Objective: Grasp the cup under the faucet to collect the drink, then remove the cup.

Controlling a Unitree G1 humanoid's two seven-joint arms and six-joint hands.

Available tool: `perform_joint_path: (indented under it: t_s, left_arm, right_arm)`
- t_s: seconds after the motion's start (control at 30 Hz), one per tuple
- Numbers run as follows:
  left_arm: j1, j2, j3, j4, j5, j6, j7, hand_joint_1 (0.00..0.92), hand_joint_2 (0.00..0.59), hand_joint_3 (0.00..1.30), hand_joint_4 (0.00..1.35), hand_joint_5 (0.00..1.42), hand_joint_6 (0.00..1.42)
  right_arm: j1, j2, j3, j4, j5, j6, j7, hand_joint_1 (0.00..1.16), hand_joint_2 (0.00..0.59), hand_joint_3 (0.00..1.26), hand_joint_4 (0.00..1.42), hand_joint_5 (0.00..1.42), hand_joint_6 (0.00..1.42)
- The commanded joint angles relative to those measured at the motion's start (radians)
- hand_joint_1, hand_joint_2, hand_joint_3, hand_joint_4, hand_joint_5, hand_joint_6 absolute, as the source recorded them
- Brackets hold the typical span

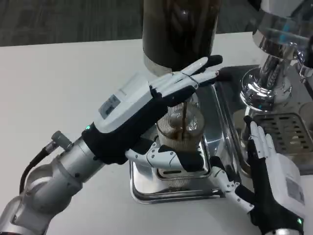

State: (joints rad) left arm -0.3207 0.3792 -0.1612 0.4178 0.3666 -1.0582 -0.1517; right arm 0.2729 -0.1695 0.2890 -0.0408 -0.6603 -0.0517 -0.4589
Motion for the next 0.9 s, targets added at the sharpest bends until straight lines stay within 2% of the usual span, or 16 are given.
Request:
perform_joint_path:
  t_s: [0.03,0.17,0.3,0.4,0.63,0.9]
  left_arm:
    - [0.013,0.016,-0.039,0.007,0.036,-0.015,-0.011,0.000,0.105,0.19,0.05,0.24,0.23]
    - [0.011,0.026,-0.047,0.010,0.032,-0.014,-0.001,0.000,0.106,0.20,0.05,0.24,0.23]
    - [0.006,0.034,-0.049,0.021,0.027,-0.012,0.005,0.000,0.111,0.20,0.05,0.24,0.23]
    - [0.009,0.034,-0.051,0.017,0.023,-0.011,0.008,0.000,0.119,0.21,0.05,0.25,0.23]
    - [0.019,0.033,-0.049,0.014,0.005,0.004,0.009,0.000,0.129,0.23,0.06,0.25,0.24]
    - [0.033,0.047,-0.045,-0.007,-0.017,0.013,-0.001,0.000,0.133,0.23,0.06,0.25,0.24]
  right_arm:
    - [-0.034,-0.018,-0.019,0.038,0.077,-0.104,0.039,0.49,0.270,0.00,0.00,0.00,0.23]
    - [-0.081,-0.012,-0.050,0.131,0.227,-0.237,0.107,0.57,0.248,0.00,0.00,0.00,0.24]
    - [-0.142,-0.010,-0.070,0.227,0.330,-0.332,0.191,0.64,0.211,0.00,0.00,0.00,0.24]
    - [-0.171,-0.005,-0.080,0.278,0.376,-0.375,0.241,0.65,0.209,0.00,0.00,0.00,0.24]
    - [-0.227,0.016,-0.093,0.351,0.405,-0.407,0.308,0.66,0.200,0.00,0.00,0.00,0.20]
    - [-0.277,0.041,-0.099,0.420,0.411,-0.430,0.328,0.67,0.196,0.00,0.00,0.00,0.18]
